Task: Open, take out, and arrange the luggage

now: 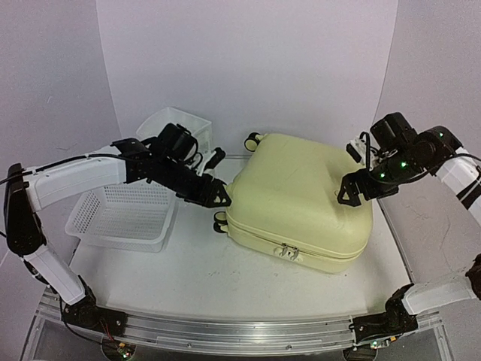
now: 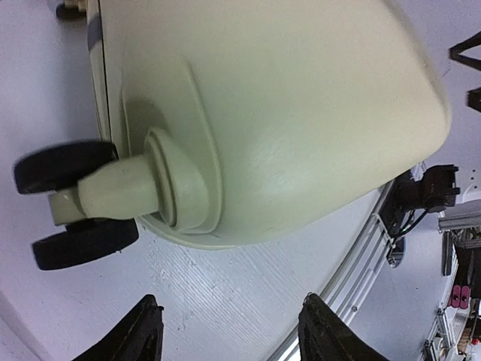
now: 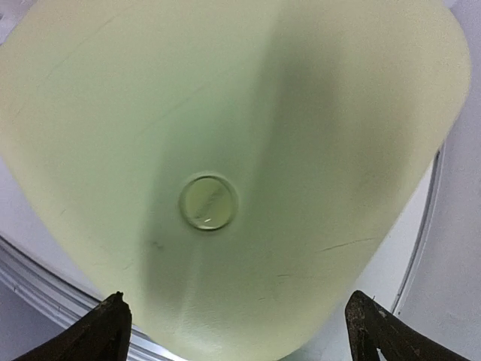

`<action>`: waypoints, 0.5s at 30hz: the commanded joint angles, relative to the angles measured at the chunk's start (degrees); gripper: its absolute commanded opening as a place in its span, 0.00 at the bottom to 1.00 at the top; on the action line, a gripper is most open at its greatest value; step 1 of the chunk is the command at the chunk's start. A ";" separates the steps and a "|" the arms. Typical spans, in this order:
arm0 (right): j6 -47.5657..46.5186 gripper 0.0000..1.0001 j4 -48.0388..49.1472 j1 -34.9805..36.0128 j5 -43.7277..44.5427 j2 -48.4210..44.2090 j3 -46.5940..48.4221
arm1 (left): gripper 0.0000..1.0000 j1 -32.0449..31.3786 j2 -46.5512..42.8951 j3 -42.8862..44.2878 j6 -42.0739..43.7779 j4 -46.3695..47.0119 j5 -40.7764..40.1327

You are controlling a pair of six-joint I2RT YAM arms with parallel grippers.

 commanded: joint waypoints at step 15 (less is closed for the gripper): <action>3.24 0.98 5.92 9.61 3.96 0.20 -1.86 | 0.60 -2.56 21.83 17.93 -2.87 10.59 2.80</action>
